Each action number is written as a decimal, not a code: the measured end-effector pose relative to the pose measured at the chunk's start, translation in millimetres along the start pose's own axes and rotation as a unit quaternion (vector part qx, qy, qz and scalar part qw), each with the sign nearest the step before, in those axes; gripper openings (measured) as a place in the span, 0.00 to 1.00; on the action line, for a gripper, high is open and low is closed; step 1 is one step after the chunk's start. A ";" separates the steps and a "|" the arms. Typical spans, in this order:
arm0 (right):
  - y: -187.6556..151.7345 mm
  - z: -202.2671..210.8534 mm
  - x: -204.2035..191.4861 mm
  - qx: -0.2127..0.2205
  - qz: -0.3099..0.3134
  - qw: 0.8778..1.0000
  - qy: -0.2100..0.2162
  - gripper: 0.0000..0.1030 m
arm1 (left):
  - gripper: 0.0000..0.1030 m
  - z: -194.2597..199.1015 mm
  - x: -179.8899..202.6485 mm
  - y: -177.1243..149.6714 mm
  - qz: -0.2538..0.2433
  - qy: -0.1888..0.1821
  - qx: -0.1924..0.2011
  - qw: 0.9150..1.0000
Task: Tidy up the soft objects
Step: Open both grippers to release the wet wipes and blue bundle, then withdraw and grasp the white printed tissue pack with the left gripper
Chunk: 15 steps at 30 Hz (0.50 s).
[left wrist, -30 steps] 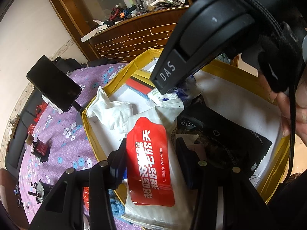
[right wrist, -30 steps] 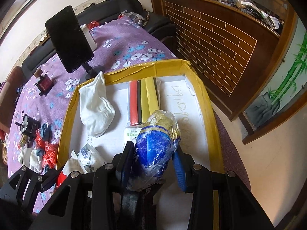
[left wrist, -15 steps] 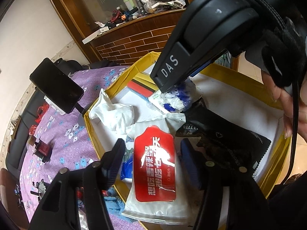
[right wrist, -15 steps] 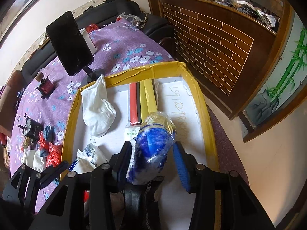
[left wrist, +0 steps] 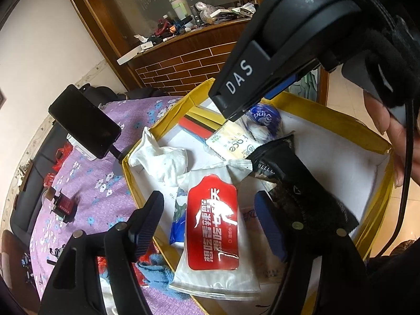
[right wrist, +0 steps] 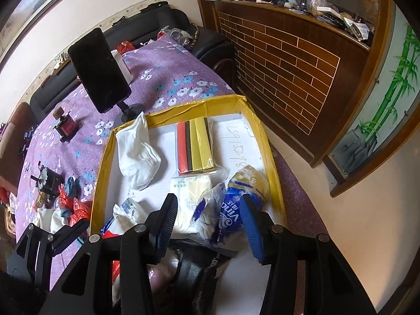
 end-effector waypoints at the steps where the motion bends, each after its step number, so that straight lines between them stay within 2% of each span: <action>1: -0.1 1.3 -0.3 0.001 0.000 1.000 0.000 0.52 | 0.69 1.2 0.1 -0.1 0.000 0.000 0.001 1.000; 15: -4.3 24.7 -1.0 0.020 -0.011 1.000 -0.005 0.53 | 0.74 20.3 -11.0 0.6 0.015 0.017 0.022 0.999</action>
Point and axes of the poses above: each gripper's, at about its wrist camera, not at the fingertips, and z roughly against the way its jaws point, x to its right, y to its top, the point moved 9 cm from there along -z, roughly the way its jaws point, and after that the axes turned 1 degree about -y, right-handed, at the moved point
